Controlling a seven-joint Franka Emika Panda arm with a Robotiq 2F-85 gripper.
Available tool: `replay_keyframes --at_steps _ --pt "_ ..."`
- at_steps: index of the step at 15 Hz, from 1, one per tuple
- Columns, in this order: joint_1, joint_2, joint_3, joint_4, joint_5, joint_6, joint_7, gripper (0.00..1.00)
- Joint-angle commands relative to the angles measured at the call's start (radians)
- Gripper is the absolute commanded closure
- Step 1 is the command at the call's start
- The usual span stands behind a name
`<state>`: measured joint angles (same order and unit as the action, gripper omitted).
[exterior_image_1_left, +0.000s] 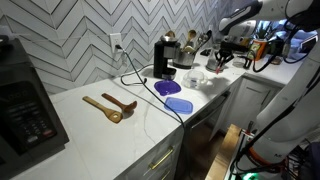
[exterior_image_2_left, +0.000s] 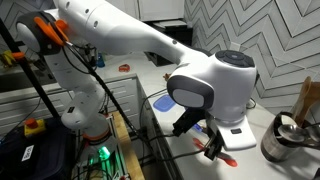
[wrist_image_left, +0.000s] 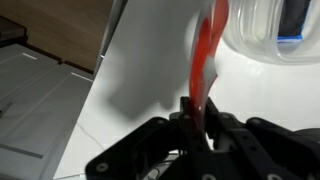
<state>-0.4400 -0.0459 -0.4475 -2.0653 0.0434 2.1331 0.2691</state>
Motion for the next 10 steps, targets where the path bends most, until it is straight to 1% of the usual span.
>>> replay_keyframes --at_steps 1,2,5,10 --pt "-0.020 0.095 -0.017 0.051 0.004 -0.033 0.054 0.96" --pt "-0.024 0.122 -0.022 0.061 0.000 -0.044 0.071 0.96" --pt "-0.034 0.199 -0.034 0.080 0.008 -0.023 0.125 0.96" --pt "-0.048 0.293 -0.039 0.123 0.060 -0.021 0.163 0.96"
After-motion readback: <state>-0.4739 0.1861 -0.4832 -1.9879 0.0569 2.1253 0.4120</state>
